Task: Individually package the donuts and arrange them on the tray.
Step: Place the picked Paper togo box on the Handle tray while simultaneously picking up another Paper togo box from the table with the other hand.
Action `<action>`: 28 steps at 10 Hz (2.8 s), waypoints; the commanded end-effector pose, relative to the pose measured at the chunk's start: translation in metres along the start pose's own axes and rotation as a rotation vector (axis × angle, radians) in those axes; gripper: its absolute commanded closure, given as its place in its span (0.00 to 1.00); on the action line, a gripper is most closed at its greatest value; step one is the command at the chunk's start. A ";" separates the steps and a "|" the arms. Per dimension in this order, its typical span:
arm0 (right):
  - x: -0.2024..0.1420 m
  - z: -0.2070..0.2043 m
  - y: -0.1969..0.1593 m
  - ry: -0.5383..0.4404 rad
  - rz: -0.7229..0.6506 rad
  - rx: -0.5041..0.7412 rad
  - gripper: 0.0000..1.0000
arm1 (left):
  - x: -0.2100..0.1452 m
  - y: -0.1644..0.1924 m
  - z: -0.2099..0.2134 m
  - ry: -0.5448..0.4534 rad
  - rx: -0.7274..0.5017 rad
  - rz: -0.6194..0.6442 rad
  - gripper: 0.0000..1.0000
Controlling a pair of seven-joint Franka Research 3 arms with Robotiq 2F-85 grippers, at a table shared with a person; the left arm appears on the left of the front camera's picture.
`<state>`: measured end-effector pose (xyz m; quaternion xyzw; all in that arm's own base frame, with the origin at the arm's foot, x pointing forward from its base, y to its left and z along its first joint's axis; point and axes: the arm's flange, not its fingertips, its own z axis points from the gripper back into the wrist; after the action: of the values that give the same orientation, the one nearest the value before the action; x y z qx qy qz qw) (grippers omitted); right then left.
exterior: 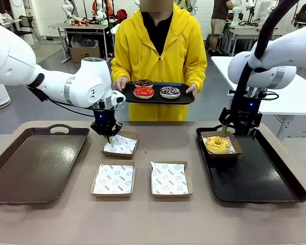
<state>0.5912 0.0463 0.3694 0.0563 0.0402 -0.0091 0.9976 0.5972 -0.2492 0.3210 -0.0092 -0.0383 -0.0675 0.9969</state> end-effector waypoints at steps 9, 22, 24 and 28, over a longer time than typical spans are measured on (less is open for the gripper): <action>-0.088 0.109 -0.122 -0.079 0.122 0.718 0.00 | 0.001 0.011 0.115 -0.064 -0.037 0.007 1.00; -0.158 0.052 -0.266 -0.307 0.043 1.096 0.00 | 0.026 0.004 0.177 -0.097 -0.032 0.047 1.00; -0.163 0.047 -0.290 -0.256 -0.020 1.149 0.00 | 0.026 0.004 0.177 -0.097 -0.032 0.047 1.00; -0.163 0.047 -0.290 -0.256 -0.020 1.149 0.00 | 0.026 0.004 0.177 -0.097 -0.032 0.047 1.00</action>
<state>0.4269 -0.2441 0.3960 0.5817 -0.0964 -0.0410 0.8066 0.6140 -0.2474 0.4982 -0.0303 -0.0824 -0.0421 0.9952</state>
